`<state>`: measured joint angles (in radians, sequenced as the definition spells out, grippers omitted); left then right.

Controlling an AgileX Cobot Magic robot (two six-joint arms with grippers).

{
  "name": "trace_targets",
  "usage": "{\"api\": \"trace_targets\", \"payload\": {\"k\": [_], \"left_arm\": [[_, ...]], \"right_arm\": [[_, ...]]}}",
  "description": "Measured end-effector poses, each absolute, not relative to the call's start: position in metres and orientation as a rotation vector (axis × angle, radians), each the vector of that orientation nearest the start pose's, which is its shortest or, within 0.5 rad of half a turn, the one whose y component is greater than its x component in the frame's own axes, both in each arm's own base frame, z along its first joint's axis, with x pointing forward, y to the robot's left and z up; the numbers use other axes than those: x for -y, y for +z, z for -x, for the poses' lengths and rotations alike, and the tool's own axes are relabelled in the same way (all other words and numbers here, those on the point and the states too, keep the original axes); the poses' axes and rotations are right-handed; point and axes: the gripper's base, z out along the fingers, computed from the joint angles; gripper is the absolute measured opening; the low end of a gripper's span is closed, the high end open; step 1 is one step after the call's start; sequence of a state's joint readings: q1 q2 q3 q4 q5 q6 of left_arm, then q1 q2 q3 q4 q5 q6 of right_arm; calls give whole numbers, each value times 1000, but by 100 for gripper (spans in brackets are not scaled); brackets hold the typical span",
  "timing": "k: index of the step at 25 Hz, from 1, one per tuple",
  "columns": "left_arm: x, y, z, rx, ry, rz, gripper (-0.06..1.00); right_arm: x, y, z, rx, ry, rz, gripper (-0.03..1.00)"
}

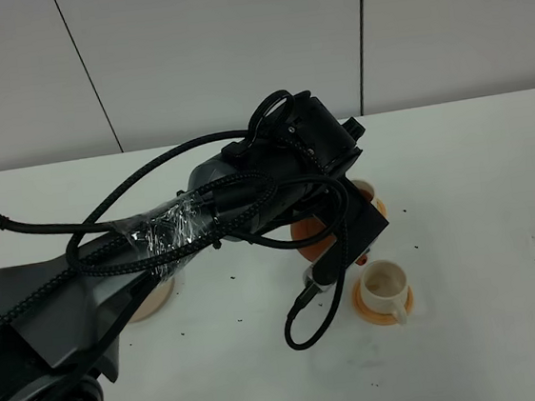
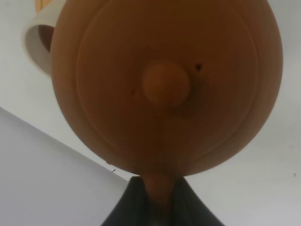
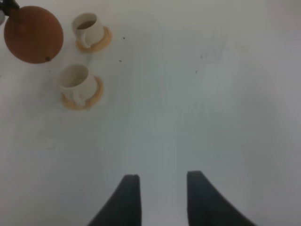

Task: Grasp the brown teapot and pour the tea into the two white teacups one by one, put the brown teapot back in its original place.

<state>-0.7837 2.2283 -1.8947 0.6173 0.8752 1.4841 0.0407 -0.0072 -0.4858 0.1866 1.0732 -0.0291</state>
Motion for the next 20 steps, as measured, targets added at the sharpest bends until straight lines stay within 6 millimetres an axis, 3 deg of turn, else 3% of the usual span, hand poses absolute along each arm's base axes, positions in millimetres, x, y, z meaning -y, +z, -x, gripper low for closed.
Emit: {"api": "trace_targets", "payload": {"k": [20], "left_arm": [[334, 216, -372, 771, -1168, 3085, 17]], "right_arm": [[-15, 273, 6, -2056, 231, 81, 24]]}}
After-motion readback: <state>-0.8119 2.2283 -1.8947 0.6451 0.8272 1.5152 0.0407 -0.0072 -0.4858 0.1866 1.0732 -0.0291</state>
